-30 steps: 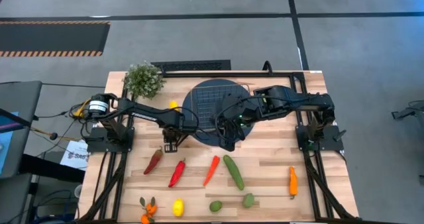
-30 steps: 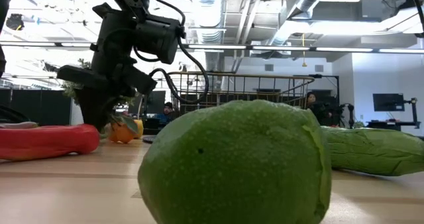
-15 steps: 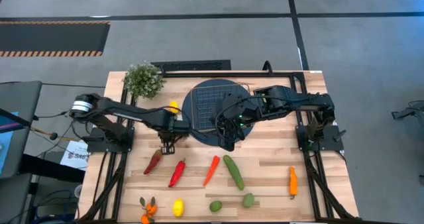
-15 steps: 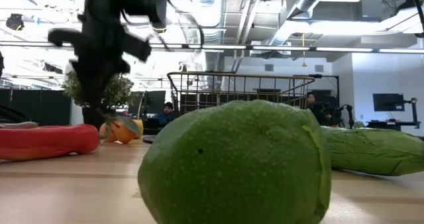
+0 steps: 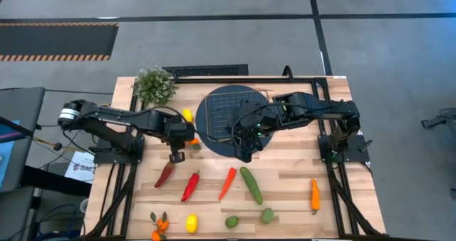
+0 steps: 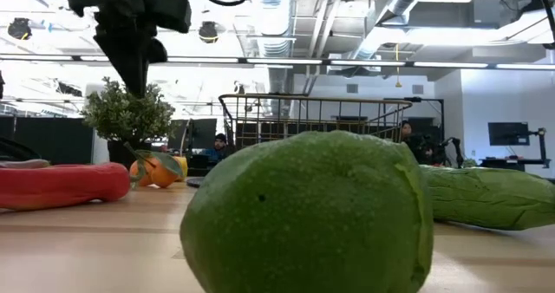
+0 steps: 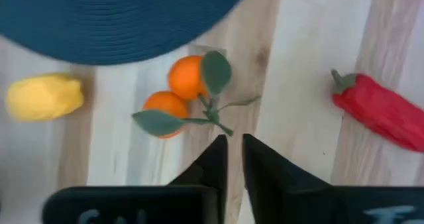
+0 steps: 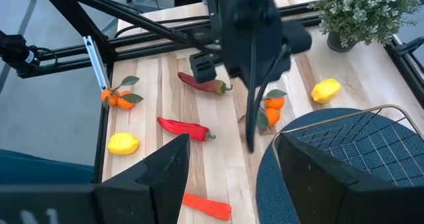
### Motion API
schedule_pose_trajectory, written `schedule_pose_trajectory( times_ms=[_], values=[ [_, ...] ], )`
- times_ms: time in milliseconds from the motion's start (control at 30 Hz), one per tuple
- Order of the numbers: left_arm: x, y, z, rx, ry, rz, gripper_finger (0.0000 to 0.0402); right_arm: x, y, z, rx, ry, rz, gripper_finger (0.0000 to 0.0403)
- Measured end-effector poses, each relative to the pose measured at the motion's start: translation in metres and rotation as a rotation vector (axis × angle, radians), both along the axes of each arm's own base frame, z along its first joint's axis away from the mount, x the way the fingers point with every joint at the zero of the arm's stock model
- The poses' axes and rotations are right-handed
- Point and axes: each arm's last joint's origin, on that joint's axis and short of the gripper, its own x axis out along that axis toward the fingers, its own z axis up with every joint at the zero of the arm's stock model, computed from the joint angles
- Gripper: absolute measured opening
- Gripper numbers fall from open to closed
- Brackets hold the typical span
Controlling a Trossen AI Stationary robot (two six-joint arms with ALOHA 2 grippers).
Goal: Build produce basket
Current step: Put the top oranges into the basket
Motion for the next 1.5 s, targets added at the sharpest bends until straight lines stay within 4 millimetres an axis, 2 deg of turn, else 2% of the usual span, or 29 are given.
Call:
schedule_pose_trajectory(
  times_ms=[133,267,400,533,667,933,1233,1500],
  values=[
    [0.015,-0.001,-0.021,0.021,0.085,0.004,0.0085,0.000,0.000,0.000,0.011,0.000,-0.008,0.0248],
    [0.028,0.001,-0.048,0.054,0.186,0.113,0.0128,0.000,0.001,0.000,0.017,0.003,-0.013,0.0248],
    [0.035,0.003,-0.070,0.041,0.283,0.162,0.0163,0.000,0.000,0.000,0.013,0.007,-0.010,0.0248],
    [0.039,0.003,-0.083,0.057,0.335,0.163,0.0189,-0.001,0.001,-0.001,0.001,0.009,0.005,0.0248],
    [0.044,0.004,-0.083,0.069,0.326,0.179,0.0207,-0.001,0.001,-0.001,-0.011,0.013,0.017,0.0248],
    [0.059,0.003,-0.065,0.075,0.242,0.178,0.0213,-0.002,0.002,-0.002,-0.010,0.026,0.025,0.0248],
    [0.060,0.003,-0.064,0.089,0.241,0.113,0.0213,-0.003,0.005,-0.002,0.012,0.027,0.018,0.0248],
    [0.061,0.007,-0.063,0.208,0.235,0.074,0.0213,-0.003,0.005,-0.002,0.031,0.027,0.001,0.0248]
  ],
)
